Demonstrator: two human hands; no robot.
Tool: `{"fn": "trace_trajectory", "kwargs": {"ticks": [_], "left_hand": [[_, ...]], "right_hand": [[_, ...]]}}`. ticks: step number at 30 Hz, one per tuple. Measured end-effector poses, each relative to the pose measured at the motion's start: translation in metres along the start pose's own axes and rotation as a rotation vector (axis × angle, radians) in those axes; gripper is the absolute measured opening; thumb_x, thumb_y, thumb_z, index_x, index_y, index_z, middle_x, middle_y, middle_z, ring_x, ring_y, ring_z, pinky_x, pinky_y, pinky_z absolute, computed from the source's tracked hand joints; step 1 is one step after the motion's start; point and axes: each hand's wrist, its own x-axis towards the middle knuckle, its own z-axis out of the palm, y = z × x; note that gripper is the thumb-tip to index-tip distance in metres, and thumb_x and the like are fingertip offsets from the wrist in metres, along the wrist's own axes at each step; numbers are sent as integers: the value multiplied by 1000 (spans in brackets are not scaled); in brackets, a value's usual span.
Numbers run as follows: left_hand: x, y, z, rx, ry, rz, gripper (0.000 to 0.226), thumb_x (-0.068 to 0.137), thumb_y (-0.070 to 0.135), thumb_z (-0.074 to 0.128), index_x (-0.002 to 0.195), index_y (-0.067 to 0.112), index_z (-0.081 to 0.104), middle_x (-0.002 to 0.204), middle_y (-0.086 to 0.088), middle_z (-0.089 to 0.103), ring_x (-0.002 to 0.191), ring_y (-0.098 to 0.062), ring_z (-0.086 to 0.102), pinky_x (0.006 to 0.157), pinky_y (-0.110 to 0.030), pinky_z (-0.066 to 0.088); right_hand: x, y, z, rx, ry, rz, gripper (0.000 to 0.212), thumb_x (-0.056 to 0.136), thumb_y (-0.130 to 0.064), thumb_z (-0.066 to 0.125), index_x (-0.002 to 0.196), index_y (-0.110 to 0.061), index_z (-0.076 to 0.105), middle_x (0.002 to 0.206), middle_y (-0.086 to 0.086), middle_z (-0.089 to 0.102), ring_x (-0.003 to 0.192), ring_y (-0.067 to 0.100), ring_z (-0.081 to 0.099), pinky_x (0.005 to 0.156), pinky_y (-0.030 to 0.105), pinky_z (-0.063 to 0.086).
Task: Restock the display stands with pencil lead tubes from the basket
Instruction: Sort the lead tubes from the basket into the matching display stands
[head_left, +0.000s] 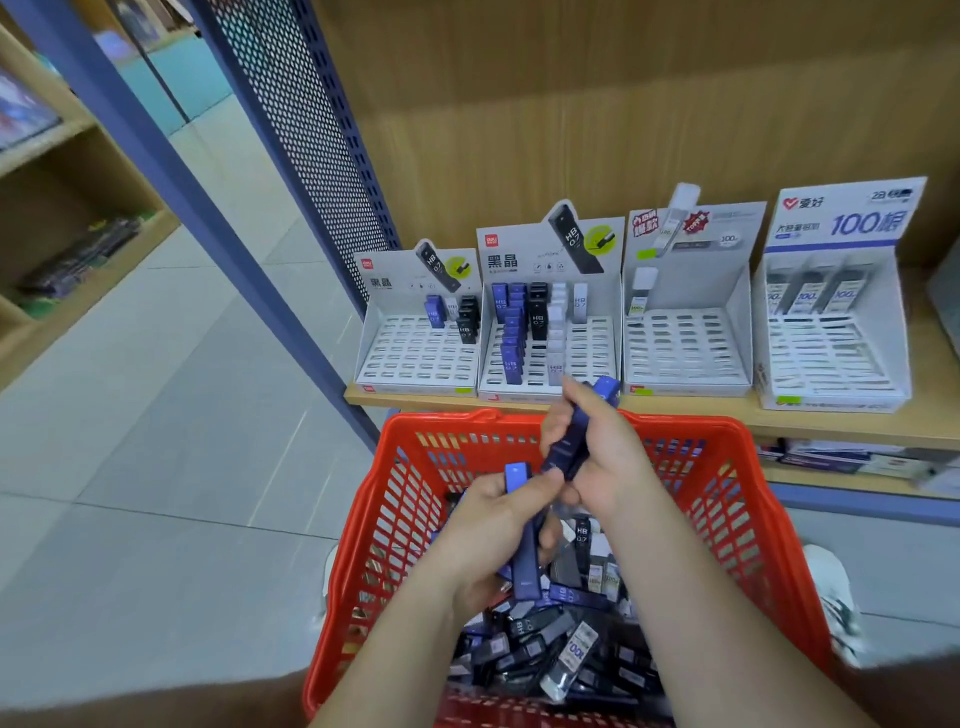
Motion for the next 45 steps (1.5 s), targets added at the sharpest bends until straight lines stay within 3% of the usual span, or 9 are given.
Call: {"fn": "trace_trajectory", "kwargs": {"ticks": [2, 5, 8, 11, 15, 24, 30, 36, 45], "left_hand": [[-1, 6, -2, -99, 70, 10, 35, 95, 34, 55, 87, 2, 67, 50, -7, 47, 43, -15, 40, 44, -21, 38], [1, 16, -9, -316, 211, 66, 48, 97, 44, 46, 90, 2, 65, 59, -12, 57, 49, -21, 53, 48, -25, 48], [5, 24, -17, -351, 343, 183, 51, 99, 48, 39, 98, 4, 65, 89, -25, 66, 69, -35, 63, 64, -55, 57], [5, 25, -22, -157, 560, 338, 45, 100, 45, 39, 88, 11, 66, 72, -5, 68, 62, -19, 65, 55, -38, 54], [7, 20, -25, 51, 662, 478, 42, 98, 46, 43, 82, 17, 68, 73, -2, 67, 72, -18, 64, 74, -39, 52], [10, 31, -38, -42, 424, 423, 22, 91, 35, 60, 85, 18, 72, 81, -12, 72, 74, -26, 68, 71, -44, 56], [28, 45, -34, 17, 503, 504, 17, 83, 24, 72, 92, 10, 70, 73, 0, 69, 68, -13, 64, 65, -31, 54], [55, 68, -29, -173, 509, 467, 30, 80, 31, 71, 100, 9, 67, 85, -2, 71, 81, -19, 66, 80, -41, 54], [74, 102, -45, -110, 390, 399, 8, 91, 13, 63, 87, 15, 56, 71, -4, 62, 57, -16, 56, 57, -24, 50]], "right_hand": [[-1, -7, -1, 42, -14, 6, 17, 95, -19, 61, 83, -14, 49, 57, -3, 43, 39, 6, 40, 34, 17, 35], [-10, -6, -1, -377, -134, 28, 17, 90, -25, 68, 84, -14, 56, 65, 1, 49, 42, 7, 37, 33, 17, 30], [-25, 10, 9, -747, -292, 110, 27, 78, -42, 73, 85, -16, 68, 68, 3, 52, 46, 9, 38, 34, 18, 28], [-36, 26, 14, -784, -359, 190, 40, 67, -46, 73, 92, -15, 67, 70, 6, 59, 50, 10, 44, 35, 17, 29], [-40, 29, 15, -788, -402, 166, 32, 72, -31, 76, 93, -10, 64, 67, 3, 63, 53, 11, 51, 36, 18, 31], [-37, 33, 21, -511, -267, 112, 20, 75, -14, 77, 91, -9, 66, 72, 8, 65, 48, 11, 51, 35, 18, 32], [-25, 25, 23, -452, -277, 22, 32, 68, -17, 77, 96, -8, 66, 70, 4, 66, 48, 8, 52, 37, 17, 33], [-11, 13, 35, -512, -305, -106, 22, 76, -4, 75, 97, -9, 70, 72, 2, 68, 52, 7, 56, 38, 18, 33], [3, -2, 1, -510, -206, 37, 10, 85, 4, 63, 89, -5, 63, 72, 16, 63, 50, 17, 57, 39, 22, 31]]}}
